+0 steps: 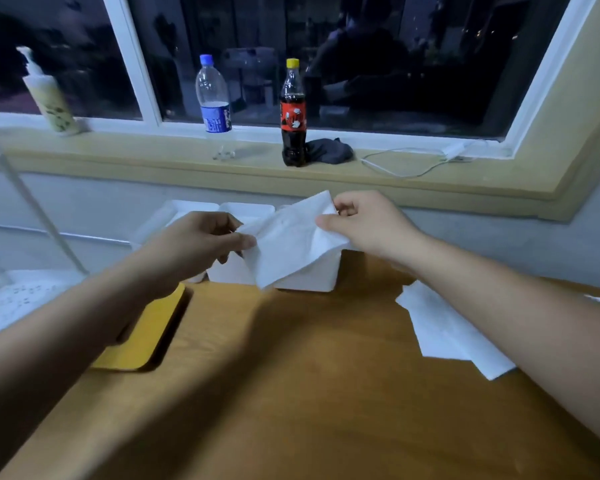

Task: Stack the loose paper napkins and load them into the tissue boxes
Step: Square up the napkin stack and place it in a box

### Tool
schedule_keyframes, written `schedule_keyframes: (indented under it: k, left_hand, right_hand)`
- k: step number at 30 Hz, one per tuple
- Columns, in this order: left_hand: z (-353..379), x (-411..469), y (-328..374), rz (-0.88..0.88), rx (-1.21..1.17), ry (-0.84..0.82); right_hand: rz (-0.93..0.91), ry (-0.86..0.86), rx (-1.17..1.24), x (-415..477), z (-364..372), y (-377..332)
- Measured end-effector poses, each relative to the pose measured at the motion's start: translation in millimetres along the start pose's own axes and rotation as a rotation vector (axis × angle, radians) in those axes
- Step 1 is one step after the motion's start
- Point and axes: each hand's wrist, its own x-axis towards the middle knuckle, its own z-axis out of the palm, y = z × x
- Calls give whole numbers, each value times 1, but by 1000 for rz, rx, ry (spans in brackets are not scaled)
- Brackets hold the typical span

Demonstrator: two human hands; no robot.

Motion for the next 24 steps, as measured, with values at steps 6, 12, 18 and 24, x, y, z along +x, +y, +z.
schedule_keyframes:
  k: [6, 12, 18, 24]
  left_hand:
    - [-23, 22, -24, -71, 49, 151]
    - [-33, 47, -53, -115, 129, 197]
    - [-29, 58, -61, -126, 299, 220]
    - [-25, 66, -59, -95, 526, 167]
  right_hand:
    - [-26, -29, -98, 87, 46, -26]
    - [11, -45, -177, 140, 93, -32]
    - [38, -61, -324, 168, 131, -23]
    - [-41, -24, -415, 167, 149, -16]
